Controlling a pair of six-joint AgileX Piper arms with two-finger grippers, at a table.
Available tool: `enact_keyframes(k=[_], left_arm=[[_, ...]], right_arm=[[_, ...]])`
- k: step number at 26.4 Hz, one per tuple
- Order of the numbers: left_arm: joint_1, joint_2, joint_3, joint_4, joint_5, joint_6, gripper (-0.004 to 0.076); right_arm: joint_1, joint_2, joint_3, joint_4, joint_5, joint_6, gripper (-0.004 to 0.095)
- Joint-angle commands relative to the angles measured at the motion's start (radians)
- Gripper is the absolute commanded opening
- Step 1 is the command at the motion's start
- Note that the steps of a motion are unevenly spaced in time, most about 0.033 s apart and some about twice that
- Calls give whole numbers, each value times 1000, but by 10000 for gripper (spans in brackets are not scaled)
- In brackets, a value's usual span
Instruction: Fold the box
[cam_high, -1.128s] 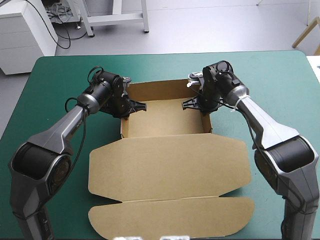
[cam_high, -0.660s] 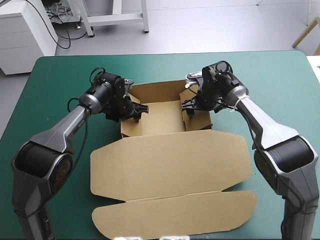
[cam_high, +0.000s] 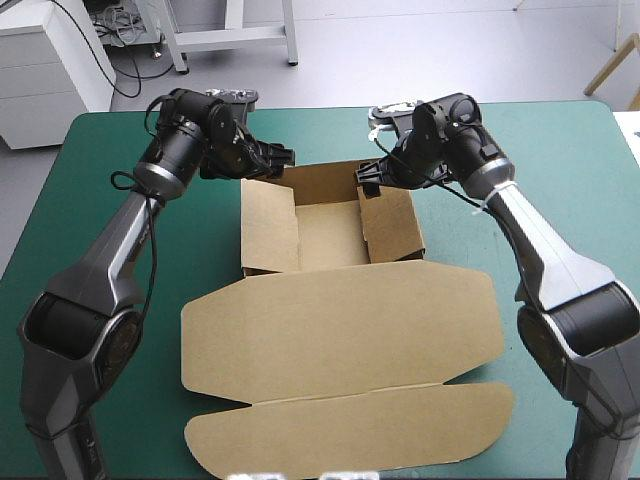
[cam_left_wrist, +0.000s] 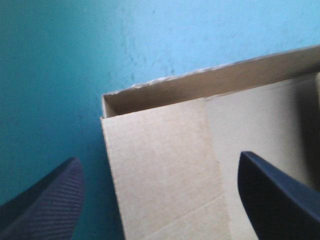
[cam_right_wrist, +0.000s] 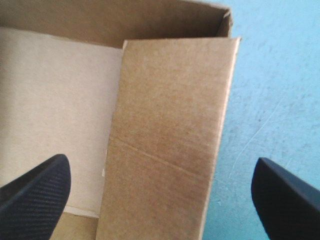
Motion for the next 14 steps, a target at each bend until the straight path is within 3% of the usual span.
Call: enact_keyframes(k=[1, 7, 14], left_arm=[[-2, -112, -78, -40, 57, 52, 598], [-2, -280, -80, -197, 57, 216, 598], [-2, -514, 17, -164, 57, 248, 566]], right_arm=[[0, -151, -43, -31, -18, -11, 901], [0, -298, -37, -27, -18, -23, 901], [0, -378, 148, -40, -18, -27, 901]])
